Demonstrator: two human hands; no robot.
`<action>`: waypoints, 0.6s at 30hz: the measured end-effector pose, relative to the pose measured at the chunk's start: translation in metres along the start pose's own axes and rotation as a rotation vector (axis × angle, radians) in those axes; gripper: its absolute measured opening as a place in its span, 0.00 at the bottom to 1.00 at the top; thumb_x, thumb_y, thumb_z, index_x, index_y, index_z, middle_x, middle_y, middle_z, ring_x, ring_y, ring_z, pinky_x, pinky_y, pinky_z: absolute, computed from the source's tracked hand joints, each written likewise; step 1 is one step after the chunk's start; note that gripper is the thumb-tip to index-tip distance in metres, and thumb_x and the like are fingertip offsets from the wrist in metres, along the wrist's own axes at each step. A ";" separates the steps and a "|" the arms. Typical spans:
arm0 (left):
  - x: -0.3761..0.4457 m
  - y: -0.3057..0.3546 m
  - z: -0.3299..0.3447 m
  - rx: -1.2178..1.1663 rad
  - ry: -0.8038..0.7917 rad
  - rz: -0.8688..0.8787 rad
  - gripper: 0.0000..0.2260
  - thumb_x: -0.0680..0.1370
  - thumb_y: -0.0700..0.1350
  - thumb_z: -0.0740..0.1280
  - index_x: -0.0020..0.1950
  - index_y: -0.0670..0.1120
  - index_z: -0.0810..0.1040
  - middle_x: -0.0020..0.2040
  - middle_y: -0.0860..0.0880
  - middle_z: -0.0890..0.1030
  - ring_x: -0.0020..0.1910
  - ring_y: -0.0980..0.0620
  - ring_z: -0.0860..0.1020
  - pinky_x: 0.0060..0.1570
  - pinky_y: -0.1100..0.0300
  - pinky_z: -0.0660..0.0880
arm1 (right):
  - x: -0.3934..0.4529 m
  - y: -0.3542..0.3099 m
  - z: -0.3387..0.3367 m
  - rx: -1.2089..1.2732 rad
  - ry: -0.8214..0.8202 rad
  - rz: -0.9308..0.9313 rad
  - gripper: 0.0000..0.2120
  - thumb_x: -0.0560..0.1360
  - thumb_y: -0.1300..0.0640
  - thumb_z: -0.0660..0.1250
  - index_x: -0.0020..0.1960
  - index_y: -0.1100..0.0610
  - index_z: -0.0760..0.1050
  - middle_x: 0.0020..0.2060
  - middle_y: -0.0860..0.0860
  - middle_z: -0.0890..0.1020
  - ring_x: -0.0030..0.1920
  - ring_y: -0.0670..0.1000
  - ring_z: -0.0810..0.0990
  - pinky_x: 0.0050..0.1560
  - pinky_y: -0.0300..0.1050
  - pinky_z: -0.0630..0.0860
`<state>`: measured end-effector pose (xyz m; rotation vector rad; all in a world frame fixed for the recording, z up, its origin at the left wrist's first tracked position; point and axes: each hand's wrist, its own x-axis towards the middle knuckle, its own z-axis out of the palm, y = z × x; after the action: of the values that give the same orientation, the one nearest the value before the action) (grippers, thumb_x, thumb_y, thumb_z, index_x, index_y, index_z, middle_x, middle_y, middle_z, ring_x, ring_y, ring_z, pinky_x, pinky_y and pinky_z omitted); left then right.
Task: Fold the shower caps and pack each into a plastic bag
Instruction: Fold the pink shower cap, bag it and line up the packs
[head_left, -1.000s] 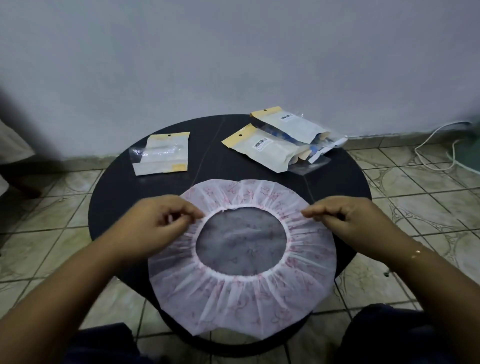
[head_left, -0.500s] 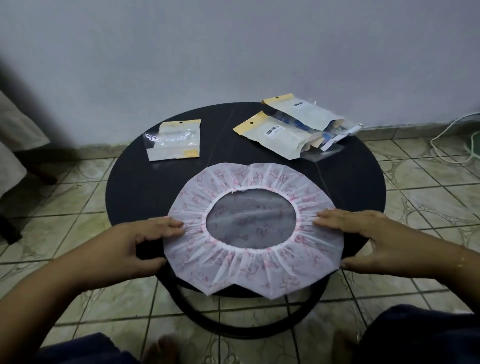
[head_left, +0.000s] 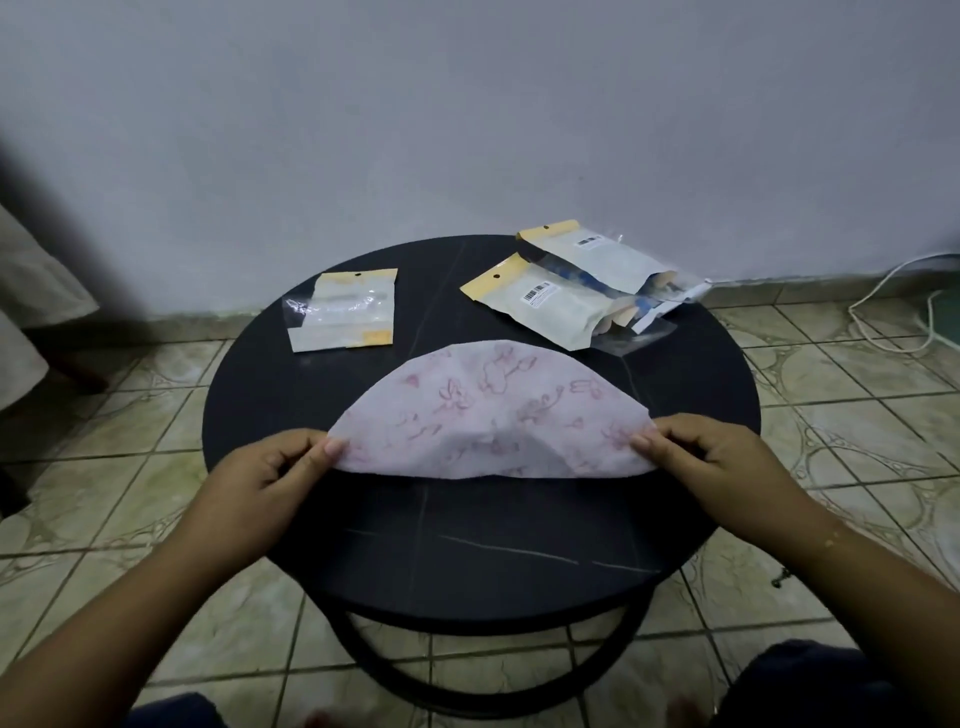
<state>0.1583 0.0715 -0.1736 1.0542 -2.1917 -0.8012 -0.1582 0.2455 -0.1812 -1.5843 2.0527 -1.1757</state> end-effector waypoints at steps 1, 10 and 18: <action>0.002 0.001 0.003 -0.021 0.044 -0.027 0.07 0.77 0.51 0.63 0.43 0.60 0.79 0.40 0.63 0.81 0.40 0.66 0.77 0.35 0.77 0.68 | 0.003 -0.001 0.003 0.019 0.029 0.021 0.15 0.69 0.36 0.65 0.42 0.46 0.81 0.41 0.42 0.83 0.44 0.42 0.80 0.44 0.32 0.73; 0.030 -0.006 0.023 0.040 0.126 -0.209 0.11 0.78 0.51 0.63 0.37 0.54 0.79 0.37 0.56 0.81 0.39 0.59 0.77 0.35 0.65 0.67 | 0.029 0.001 0.019 -0.119 0.154 0.263 0.09 0.76 0.50 0.65 0.39 0.52 0.77 0.36 0.45 0.79 0.38 0.44 0.76 0.35 0.35 0.67; 0.044 -0.007 0.030 0.346 -0.007 -0.276 0.05 0.78 0.53 0.64 0.45 0.54 0.77 0.38 0.57 0.78 0.39 0.59 0.74 0.35 0.62 0.67 | 0.036 -0.004 0.031 -0.354 0.110 0.406 0.08 0.78 0.51 0.61 0.45 0.54 0.74 0.40 0.51 0.79 0.43 0.53 0.77 0.47 0.48 0.74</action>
<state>0.1175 0.0395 -0.1878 1.5514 -2.2715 -0.5471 -0.1478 0.1999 -0.1893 -1.1618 2.6078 -0.8011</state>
